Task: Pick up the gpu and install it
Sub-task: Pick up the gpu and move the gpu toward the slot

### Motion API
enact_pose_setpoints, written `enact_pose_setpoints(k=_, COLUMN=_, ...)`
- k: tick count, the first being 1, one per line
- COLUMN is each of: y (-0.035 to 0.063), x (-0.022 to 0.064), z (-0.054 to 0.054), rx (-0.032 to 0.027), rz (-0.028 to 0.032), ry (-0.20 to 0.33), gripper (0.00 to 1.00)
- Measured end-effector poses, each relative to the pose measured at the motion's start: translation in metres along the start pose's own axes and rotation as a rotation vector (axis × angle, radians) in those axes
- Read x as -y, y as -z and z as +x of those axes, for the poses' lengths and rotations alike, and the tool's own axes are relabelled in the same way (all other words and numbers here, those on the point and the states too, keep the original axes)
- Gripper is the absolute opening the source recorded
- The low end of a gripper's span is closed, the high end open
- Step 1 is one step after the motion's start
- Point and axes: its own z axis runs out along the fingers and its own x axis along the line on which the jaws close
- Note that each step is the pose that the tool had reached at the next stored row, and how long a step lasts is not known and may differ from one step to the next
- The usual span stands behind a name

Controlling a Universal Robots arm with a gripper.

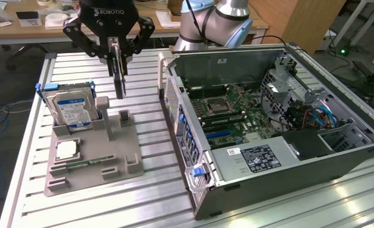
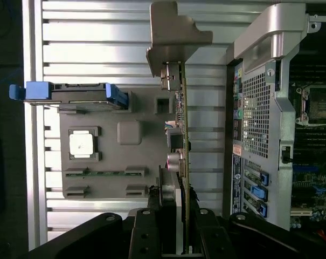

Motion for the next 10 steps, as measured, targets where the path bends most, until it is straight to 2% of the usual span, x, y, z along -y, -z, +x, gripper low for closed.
enact_pose_setpoints(k=10, y=0.0095, x=-0.0001, z=0.0, rx=0.0, rz=0.0, ry=0.0, gripper=0.28)
